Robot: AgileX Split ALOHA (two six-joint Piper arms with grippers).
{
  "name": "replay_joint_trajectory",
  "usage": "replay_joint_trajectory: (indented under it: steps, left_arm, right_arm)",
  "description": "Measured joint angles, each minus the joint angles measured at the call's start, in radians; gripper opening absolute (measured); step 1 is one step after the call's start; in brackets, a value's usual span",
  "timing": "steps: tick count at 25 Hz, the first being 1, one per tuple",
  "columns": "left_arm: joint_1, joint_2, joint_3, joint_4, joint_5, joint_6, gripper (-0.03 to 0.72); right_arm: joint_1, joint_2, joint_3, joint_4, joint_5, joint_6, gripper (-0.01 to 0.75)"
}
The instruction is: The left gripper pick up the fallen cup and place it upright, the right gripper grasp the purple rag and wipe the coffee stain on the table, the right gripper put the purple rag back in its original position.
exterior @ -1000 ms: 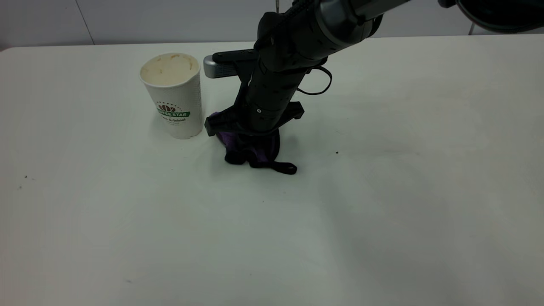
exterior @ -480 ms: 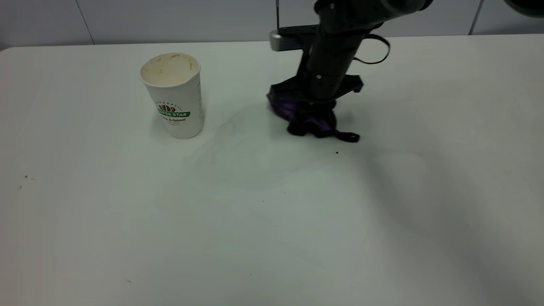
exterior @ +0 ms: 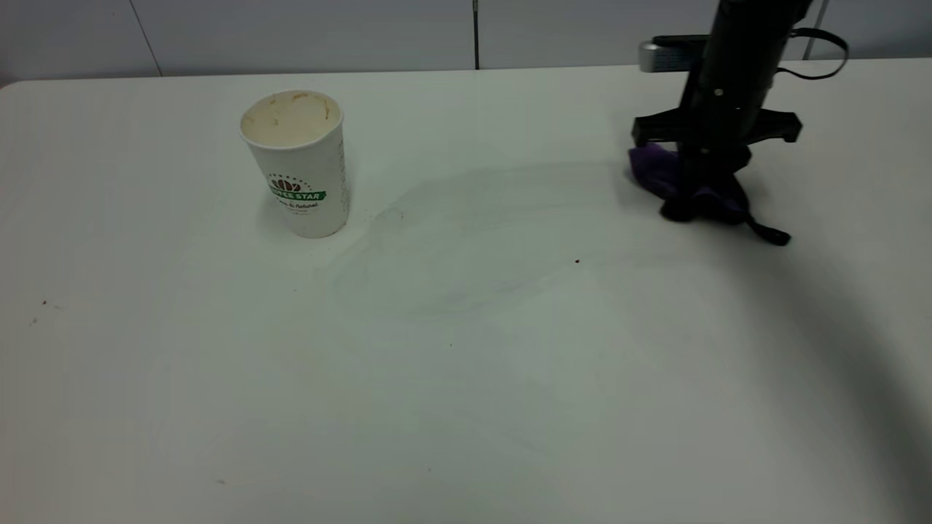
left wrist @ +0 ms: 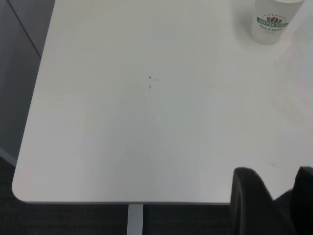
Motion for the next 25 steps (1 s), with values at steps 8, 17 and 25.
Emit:
replay_joint_trajectory:
  steps: [8, 17, 25]
  left_arm:
    - [0.0, 0.0, 0.0, 0.0, 0.0, 0.0, 0.242]
    - [0.0, 0.0, 0.0, 0.0, 0.0, 0.0, 0.242]
    - [0.0, 0.0, 0.0, 0.0, 0.0, 0.0, 0.242]
  right_arm:
    - [-0.121, -0.023, 0.003, -0.035, 0.092, -0.045, 0.339]
    - [-0.124, -0.222, 0.007, -0.065, 0.29, -0.152, 0.728]
    - [-0.125, -0.71, 0.296, -0.035, 0.311, -0.203, 0.73]
